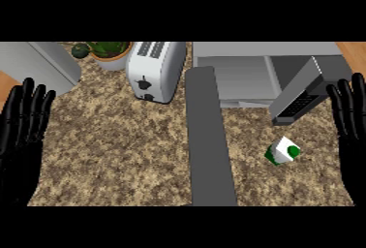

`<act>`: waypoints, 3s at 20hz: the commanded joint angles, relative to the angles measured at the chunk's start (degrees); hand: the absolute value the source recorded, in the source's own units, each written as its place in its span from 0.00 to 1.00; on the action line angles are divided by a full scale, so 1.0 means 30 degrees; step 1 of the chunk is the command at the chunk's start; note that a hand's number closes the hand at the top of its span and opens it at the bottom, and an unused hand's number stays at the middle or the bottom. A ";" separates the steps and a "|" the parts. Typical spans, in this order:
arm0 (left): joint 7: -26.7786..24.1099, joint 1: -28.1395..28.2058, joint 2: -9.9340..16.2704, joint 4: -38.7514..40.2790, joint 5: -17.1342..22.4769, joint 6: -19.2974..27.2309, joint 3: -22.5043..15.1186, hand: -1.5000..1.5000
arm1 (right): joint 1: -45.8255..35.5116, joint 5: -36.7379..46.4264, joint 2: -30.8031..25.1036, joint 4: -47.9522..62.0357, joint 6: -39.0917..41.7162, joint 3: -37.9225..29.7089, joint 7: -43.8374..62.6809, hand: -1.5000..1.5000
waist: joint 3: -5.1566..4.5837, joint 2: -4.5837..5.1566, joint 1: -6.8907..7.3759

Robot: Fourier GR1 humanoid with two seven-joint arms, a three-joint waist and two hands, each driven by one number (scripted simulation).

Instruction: Pick up the milk, place it into the microwave and close the microwave

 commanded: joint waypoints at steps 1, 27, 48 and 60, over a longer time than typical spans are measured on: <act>0.0728 -0.1737 0.0286 0.0672 0.0161 -0.0007 0.0673 0.00 | 0.0424 -0.0552 -0.0164 0.0381 0.0944 -0.0057 -0.0620 0.00 | -0.0241 0.0081 0.0101; -0.0943 0.6246 -0.1776 -0.1823 0.3043 -0.1988 0.0225 0.00 | 0.4765 -0.4900 -0.0499 0.1861 0.7888 -0.0776 -0.3269 0.00 | -0.0241 0.0061 0.0274; -0.3195 0.8162 -0.1559 -0.1074 0.3670 -0.3575 0.1458 0.00 | 0.1183 0.0119 -0.0928 1.3017 0.6547 -0.3787 -1.1023 0.00 | -0.0235 0.0096 0.0280; -0.4735 0.9926 -0.2094 -0.0895 0.3027 -0.3946 0.0261 0.00 | -0.1642 0.1867 -0.3045 2.0971 0.6759 -0.4627 -1.4973 0.00 | -0.0230 0.0105 0.0382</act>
